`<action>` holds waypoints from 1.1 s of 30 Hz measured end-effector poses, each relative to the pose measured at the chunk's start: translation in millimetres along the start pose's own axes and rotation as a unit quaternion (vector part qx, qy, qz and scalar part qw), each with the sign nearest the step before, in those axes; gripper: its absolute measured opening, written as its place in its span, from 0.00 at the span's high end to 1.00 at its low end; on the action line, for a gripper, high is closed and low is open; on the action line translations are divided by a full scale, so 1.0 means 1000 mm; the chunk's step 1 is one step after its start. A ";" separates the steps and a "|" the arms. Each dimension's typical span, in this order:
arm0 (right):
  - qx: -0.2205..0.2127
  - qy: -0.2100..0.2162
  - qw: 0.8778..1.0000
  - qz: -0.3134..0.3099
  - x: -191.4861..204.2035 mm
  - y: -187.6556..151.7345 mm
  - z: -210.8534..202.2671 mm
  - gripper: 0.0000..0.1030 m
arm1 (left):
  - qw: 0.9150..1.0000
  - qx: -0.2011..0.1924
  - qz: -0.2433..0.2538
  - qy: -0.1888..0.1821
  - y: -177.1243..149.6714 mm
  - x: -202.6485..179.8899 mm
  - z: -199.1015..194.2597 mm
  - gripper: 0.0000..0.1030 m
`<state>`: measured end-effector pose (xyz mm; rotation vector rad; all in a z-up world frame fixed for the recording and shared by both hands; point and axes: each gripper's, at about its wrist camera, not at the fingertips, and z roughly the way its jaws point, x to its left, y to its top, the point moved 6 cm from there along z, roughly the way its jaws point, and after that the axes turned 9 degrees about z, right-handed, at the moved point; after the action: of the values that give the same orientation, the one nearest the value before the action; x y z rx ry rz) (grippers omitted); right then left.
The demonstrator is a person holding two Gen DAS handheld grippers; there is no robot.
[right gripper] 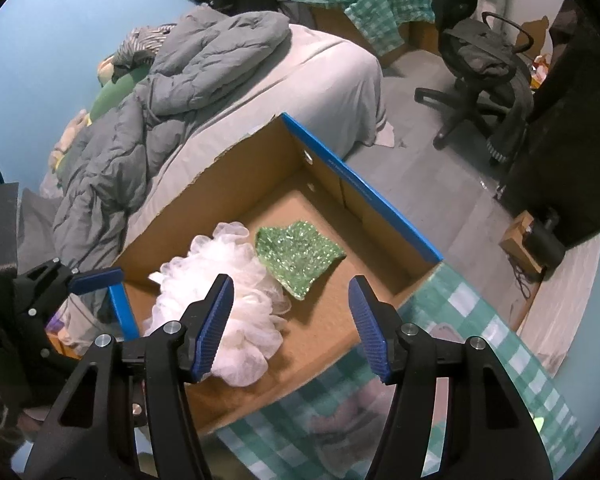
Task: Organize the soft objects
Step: 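Open both tools to drop the puff and scrubber into the box, then move both tools back over the table toward the grey towel and sock ball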
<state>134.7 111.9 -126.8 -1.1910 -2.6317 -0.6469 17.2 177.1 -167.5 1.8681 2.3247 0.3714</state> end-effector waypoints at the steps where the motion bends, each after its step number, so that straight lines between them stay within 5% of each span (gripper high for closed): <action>1: -0.002 -0.001 1.000 0.000 0.000 -0.001 -0.003 0.40 | 1.000 -0.002 0.001 -0.001 0.000 -0.001 -0.003 0.17; 14: -0.035 -0.015 0.999 -0.008 -0.004 -0.013 -0.049 0.33 | 0.999 -0.038 0.023 0.002 0.005 -0.027 -0.045 0.17; 33: -0.061 -0.056 0.995 0.062 -0.072 -0.062 -0.113 0.28 | 0.996 -0.047 0.064 -0.035 0.008 -0.083 -0.066 0.17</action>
<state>134.3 -24.2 -69.5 -1.4522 -2.6135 -0.7472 26.2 91.2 -105.6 1.9571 2.1102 0.4151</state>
